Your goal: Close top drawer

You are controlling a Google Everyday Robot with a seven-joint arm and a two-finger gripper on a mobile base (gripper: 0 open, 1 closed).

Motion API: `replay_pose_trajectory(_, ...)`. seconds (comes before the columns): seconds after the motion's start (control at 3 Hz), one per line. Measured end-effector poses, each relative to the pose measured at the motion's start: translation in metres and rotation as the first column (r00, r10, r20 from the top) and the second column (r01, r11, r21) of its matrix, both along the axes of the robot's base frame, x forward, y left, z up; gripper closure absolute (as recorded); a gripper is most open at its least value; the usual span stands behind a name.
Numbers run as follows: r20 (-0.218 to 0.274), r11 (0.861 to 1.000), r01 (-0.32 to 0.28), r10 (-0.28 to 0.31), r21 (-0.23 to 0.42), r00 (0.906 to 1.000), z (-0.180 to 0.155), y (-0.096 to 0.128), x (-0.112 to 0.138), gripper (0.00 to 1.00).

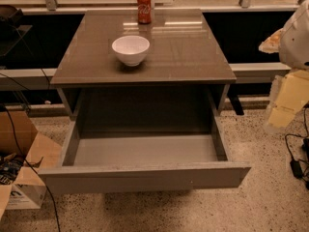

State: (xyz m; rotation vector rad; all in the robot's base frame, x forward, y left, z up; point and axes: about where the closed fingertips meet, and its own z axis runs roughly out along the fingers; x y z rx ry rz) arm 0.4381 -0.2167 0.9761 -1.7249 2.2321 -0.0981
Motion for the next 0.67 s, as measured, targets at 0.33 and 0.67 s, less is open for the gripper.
replay_pose_trajectory(0.33, 0.0, 1.0, 0.0, 0.0, 0.0, 1.0, 0.0, 0.0, 0.0, 0.0)
replay_pose_trajectory(0.67, 0.004, 1.0, 0.0, 0.0, 0.001, 1.0, 0.0005, 0.0004, -0.0002, 0.19)
